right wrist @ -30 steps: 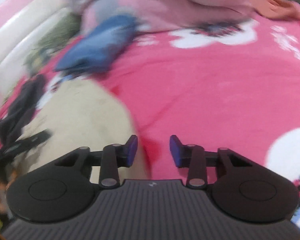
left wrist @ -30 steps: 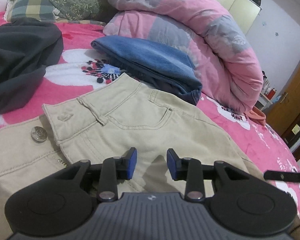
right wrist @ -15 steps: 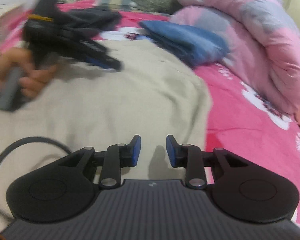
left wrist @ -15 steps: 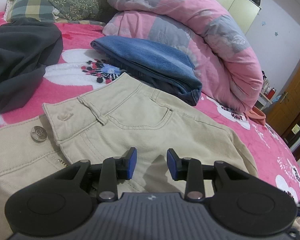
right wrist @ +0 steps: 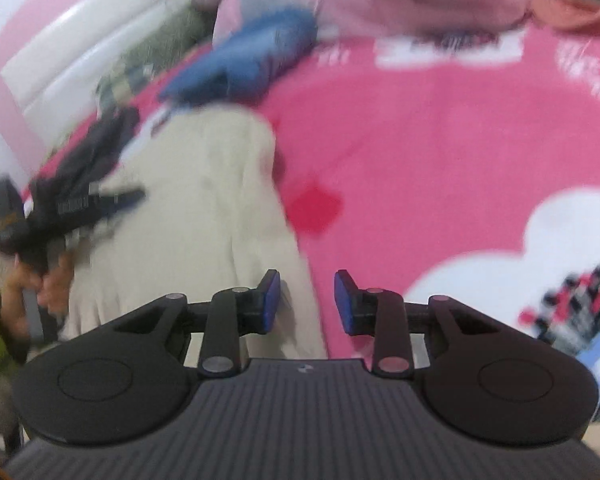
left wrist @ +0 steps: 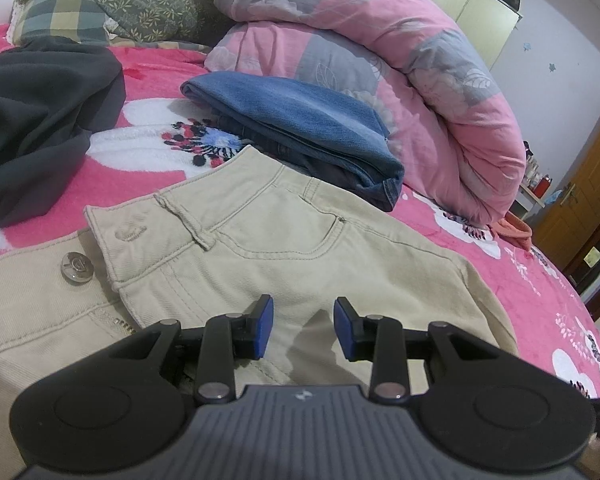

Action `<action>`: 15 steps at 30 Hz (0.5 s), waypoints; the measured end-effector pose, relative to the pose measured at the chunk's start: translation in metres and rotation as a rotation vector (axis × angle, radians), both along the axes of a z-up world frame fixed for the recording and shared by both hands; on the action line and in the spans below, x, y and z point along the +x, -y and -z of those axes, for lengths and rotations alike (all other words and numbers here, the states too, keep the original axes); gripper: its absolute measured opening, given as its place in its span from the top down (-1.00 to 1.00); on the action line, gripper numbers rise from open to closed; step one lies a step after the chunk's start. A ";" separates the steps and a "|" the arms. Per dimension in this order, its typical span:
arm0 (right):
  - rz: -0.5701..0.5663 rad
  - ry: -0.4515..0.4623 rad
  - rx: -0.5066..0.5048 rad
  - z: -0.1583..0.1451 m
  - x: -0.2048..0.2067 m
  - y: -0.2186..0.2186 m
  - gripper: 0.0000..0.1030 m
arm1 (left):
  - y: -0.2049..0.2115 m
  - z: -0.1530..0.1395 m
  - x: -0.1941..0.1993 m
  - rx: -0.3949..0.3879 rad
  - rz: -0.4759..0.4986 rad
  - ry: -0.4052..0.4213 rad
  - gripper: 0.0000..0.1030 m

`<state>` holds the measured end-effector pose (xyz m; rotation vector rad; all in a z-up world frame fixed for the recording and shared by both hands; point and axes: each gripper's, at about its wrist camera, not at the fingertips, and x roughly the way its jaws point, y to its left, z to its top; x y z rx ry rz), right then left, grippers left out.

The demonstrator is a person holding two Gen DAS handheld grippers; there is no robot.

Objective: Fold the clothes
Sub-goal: 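Open the left tool and smooth the folded trousers with the right tool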

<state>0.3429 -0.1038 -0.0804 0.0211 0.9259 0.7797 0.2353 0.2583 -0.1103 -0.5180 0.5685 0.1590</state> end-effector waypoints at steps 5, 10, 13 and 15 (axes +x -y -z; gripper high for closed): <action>-0.063 0.082 -0.044 0.005 -0.029 -0.010 0.43 | 0.000 0.000 0.000 0.005 0.000 0.000 0.32; -0.120 0.189 -0.126 0.000 -0.041 -0.022 0.49 | 0.001 0.001 0.000 0.004 0.000 0.001 0.32; -0.161 0.286 -0.209 -0.003 -0.057 -0.031 0.69 | 0.001 0.001 0.000 0.005 0.000 0.001 0.32; -0.172 0.368 -0.290 -0.005 -0.068 -0.040 0.82 | 0.001 0.001 0.000 0.005 0.000 0.001 0.32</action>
